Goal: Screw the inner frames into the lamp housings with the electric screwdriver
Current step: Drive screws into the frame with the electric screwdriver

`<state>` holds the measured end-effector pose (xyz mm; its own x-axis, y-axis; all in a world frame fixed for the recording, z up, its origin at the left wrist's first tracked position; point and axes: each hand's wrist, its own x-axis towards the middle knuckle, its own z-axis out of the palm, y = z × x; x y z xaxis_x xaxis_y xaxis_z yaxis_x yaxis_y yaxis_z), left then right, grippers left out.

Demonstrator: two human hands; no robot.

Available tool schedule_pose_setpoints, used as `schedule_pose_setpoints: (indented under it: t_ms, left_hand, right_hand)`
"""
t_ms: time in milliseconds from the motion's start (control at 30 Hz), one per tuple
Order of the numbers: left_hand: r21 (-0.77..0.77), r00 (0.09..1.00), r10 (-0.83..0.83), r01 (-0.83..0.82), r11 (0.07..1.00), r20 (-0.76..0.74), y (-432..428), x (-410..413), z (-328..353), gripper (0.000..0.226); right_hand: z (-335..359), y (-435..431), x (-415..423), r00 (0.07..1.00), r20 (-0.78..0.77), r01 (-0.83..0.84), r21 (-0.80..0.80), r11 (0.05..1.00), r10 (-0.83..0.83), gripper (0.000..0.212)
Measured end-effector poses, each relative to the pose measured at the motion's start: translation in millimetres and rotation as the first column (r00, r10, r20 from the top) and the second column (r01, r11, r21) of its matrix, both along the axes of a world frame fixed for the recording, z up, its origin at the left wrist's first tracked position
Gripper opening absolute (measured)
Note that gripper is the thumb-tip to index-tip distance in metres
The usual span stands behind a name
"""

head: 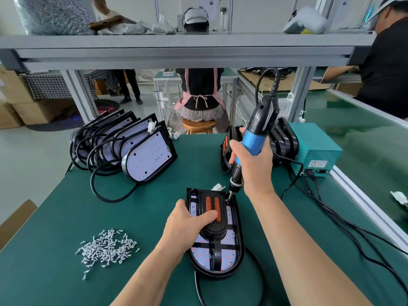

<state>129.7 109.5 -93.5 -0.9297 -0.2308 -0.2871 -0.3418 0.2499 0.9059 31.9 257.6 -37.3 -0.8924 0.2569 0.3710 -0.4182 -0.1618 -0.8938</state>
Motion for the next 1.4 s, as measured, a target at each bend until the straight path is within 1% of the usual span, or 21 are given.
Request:
schedule_pose_setpoints:
  t_ms: [100, 133, 233, 333, 433, 533, 600, 667, 800, 867, 933, 967, 1000, 1033, 1100, 1133, 1167, 1233, 1300, 1400]
  left_hand:
    - [0.013, 1.000, -0.013, 0.013, 1.000, 0.003, -0.8, -0.5, 1.5, 0.079]
    - [0.012, 1.000, -0.014, 0.014, 1.000, 0.002, -1.3, -0.8, 1.9, 0.079]
    - [0.007, 1.000, -0.007, 0.007, 1.000, 0.002, -2.1, -1.6, 1.2, 0.079]
    - [0.015, 1.000, -0.002, 0.002, 1.000, 0.007, -1.3, -1.2, 0.6, 0.078]
    - [0.033, 1.000, -0.005, 0.005, 0.999, 0.006, -0.9, -0.8, 1.1, 0.077]
    - [0.023, 1.000, -0.001, 0.001, 1.000, 0.005, -1.8, -0.7, 2.6, 0.078]
    - [0.014, 1.000, -0.001, 0.001, 1.000, 0.005, -2.1, -0.5, 3.3, 0.079]
    - [0.013, 1.000, -0.008, 0.007, 1.000, 0.005, -1.8, -0.2, 3.7, 0.078]
    - [-0.009, 1.000, -0.002, 0.002, 1.000, 0.009, -1.0, 0.7, 3.7, 0.073]
    - [-0.059, 1.000, -0.010, 0.010, 0.998, -0.001, 0.3, 1.9, 2.1, 0.074]
    - [-0.146, 0.999, -0.008, 0.002, 0.989, -0.040, -1.3, 4.4, -0.3, 0.075]
    - [-0.200, 0.998, 0.009, -0.023, 0.980, -0.070, -4.5, 6.8, -1.0, 0.073]
    - [-0.255, 0.994, 0.031, -0.057, 0.965, -0.104, -10.5, 10.3, -0.3, 0.065]
    - [-0.306, 0.987, 0.057, -0.101, 0.946, -0.149, -19.2, 13.7, 0.1, 0.052]
    - [-0.408, 0.971, 0.109, -0.191, 0.893, -0.215, -46.3, 21.8, 3.1, 0.017]
    - [-0.464, 0.968, 0.126, -0.215, 0.859, -0.215, -62.1, 26.7, 5.6, 0.014]
    - [-0.525, 0.975, 0.120, -0.203, 0.826, -0.188, -77.9, 31.8, 8.1, 0.017]
    - [-0.608, 0.997, 0.050, -0.080, 0.790, -0.067, -103.6, 41.1, 13.8, 0.019]
    - [-0.633, 0.999, -0.021, 0.048, 0.773, 0.050, -116.5, 47.7, 18.3, 0.016]
    - [-0.668, 0.991, -0.061, 0.124, 0.734, 0.117, -121.7, 52.0, 21.4, 0.011]
  right_hand:
    - [9.3, 3.5, 5.3, 1.000, -0.024, -0.013, -0.090, 0.996, 0.011, 0.037]
    - [14.1, 6.1, 6.8, 0.999, -0.041, -0.011, -0.124, 0.992, 0.006, 0.037]
    - [28.6, 19.9, 11.7, 0.996, -0.083, 0.017, -0.229, 0.973, -0.037, 0.027]
    - [27.5, 37.5, 21.4, 0.994, -0.059, 0.065, -0.327, 0.943, -0.089, 0.021]
    - [7.1, 49.1, 33.3, 0.995, 0.043, 0.100, -0.423, 0.901, -0.090, 0.016]
    - [-18.8, 56.3, 45.1, 0.977, 0.205, 0.163, -0.562, 0.811, -0.054, 0.017]
    - [-34.5, 59.4, 52.6, 0.954, 0.300, 0.196, -0.632, 0.750, 0.003, 0.020]
    - [-48.3, 60.6, 58.3, 0.934, 0.353, 0.211, -0.666, 0.715, 0.053, 0.020]
    - [-64.5, 60.0, 63.1, 0.916, 0.392, 0.221, -0.676, 0.703, 0.089, 0.017]
    - [-68.3, 63.1, 62.9, 0.915, 0.387, 0.204, -0.684, 0.700, 0.113, 0.017]
    - [-70.8, 65.7, 61.5, 0.916, 0.380, 0.185, -0.689, 0.701, 0.131, 0.017]
    - [-72.0, 66.2, 60.8, 0.915, 0.379, 0.180, -0.687, 0.704, 0.136, 0.018]
    - [-73.1, 65.8, 60.1, 0.915, 0.378, 0.173, -0.683, 0.710, 0.140, 0.018]
    - [-73.9, 65.1, 59.4, 0.916, 0.375, 0.166, -0.680, 0.714, 0.143, 0.018]
    - [-74.8, 63.9, 58.5, 0.918, 0.367, 0.156, -0.683, 0.714, 0.150, 0.019]
    - [-74.9, 63.9, 58.4, 0.919, 0.364, 0.155, -0.688, 0.709, 0.153, 0.019]
    - [-74.8, 64.0, 58.4, 0.920, 0.361, 0.154, -0.695, 0.702, 0.155, 0.020]
    - [-74.9, 65.1, 58.9, 0.923, 0.350, 0.150, -0.712, 0.686, 0.161, 0.021]
    - [-75.0, 66.2, 59.4, 0.927, 0.339, 0.146, -0.722, 0.676, 0.162, 0.021]
    - [-73.4, 65.7, 60.1, 0.926, 0.339, 0.145, -0.723, 0.675, 0.164, 0.021]
